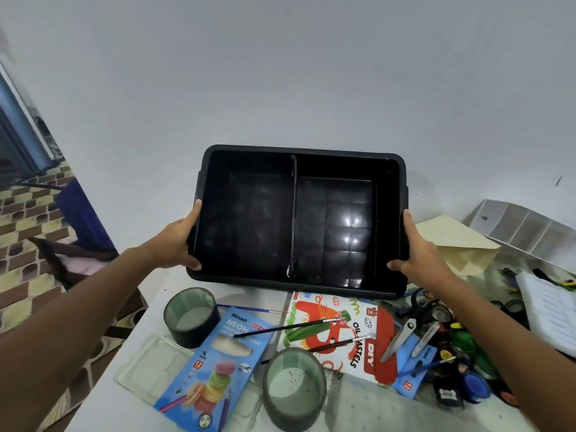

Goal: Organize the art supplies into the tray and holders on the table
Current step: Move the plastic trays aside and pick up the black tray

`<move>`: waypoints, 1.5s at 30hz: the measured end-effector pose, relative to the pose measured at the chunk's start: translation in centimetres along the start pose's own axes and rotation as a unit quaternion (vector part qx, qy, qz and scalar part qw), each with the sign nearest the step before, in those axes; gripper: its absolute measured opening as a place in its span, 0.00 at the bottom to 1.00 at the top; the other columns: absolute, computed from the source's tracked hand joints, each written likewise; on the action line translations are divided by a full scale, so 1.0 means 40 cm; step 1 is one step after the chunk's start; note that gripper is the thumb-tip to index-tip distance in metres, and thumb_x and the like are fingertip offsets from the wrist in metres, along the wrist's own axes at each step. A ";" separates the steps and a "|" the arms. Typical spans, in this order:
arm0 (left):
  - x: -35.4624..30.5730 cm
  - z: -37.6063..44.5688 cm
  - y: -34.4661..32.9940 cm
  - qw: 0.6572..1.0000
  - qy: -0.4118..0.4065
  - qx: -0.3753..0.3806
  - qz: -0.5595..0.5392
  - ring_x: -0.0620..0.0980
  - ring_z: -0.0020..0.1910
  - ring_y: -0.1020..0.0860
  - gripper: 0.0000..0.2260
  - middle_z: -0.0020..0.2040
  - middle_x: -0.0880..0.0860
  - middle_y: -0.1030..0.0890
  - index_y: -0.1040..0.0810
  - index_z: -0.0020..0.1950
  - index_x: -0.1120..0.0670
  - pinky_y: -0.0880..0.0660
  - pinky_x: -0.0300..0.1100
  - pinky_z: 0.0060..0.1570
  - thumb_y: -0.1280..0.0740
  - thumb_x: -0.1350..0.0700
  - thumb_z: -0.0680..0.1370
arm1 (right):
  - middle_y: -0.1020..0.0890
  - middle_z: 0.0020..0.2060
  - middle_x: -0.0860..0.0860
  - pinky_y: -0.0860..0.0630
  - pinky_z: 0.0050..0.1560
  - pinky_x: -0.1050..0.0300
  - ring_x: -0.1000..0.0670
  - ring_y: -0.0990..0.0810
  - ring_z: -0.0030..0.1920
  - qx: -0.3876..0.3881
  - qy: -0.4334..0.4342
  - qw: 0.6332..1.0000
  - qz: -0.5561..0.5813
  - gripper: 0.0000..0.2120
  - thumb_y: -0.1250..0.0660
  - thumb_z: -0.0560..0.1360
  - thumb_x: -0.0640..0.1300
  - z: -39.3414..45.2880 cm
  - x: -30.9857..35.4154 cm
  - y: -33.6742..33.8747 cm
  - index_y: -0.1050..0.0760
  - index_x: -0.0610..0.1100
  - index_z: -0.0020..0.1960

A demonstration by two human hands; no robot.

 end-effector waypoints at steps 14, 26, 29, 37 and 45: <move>0.000 -0.030 0.049 0.989 0.073 0.129 -0.031 0.49 0.50 0.23 0.65 0.62 0.52 0.29 0.68 0.77 0.43 0.21 0.36 0.37 0.19 0.63 0.63 | 0.32 0.72 0.42 0.29 0.61 0.52 0.41 0.29 0.68 0.125 -0.024 0.991 -0.035 0.56 0.22 0.67 0.36 0.017 0.032 0.019 0.59 0.46 0.80; 0.018 0.014 0.051 0.956 0.160 0.213 -0.121 0.52 0.39 0.16 0.57 0.53 0.59 0.22 0.51 0.80 0.49 0.19 0.47 0.35 0.22 0.74 0.62 | 0.17 0.48 0.43 0.20 0.33 0.51 0.42 0.15 0.41 0.256 -0.121 0.951 0.124 0.36 0.27 0.69 0.29 0.038 0.005 -0.010 0.36 0.52 0.69; 0.027 0.019 0.048 0.956 0.162 0.197 -0.148 0.55 0.45 0.18 0.55 0.56 0.60 0.25 0.45 0.80 0.48 0.19 0.48 0.36 0.19 0.70 0.61 | 0.19 0.53 0.47 0.19 0.39 0.50 0.44 0.16 0.48 0.238 -0.109 0.957 0.125 0.33 0.27 0.72 0.34 0.033 0.002 -0.018 0.38 0.58 0.65; -0.023 0.001 -0.022 0.997 0.073 -0.009 -0.020 0.56 0.78 0.48 0.54 0.79 0.57 0.48 0.49 0.80 0.48 0.45 0.56 0.75 0.41 0.22 0.62 | 0.58 0.79 0.51 0.49 0.75 0.43 0.46 0.61 0.78 0.087 0.023 0.990 -0.106 0.43 0.50 0.71 0.75 -0.017 0.055 -0.083 0.51 0.54 0.79; -0.001 0.009 -0.071 0.996 0.086 0.004 0.018 0.51 0.79 0.59 0.58 0.80 0.49 0.58 0.58 0.80 0.46 0.51 0.58 0.76 0.55 0.15 0.57 | 0.62 0.78 0.49 0.56 0.75 0.48 0.50 0.66 0.77 0.104 0.053 0.982 -0.151 0.51 0.58 0.65 0.79 -0.038 0.066 -0.102 0.56 0.51 0.80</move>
Point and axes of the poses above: each hand's wrist, its own z-axis towards the middle knuckle, its own y-axis out of the back of the hand, x = y × z, the point moved 5 cm from there along z, towards the middle knuckle
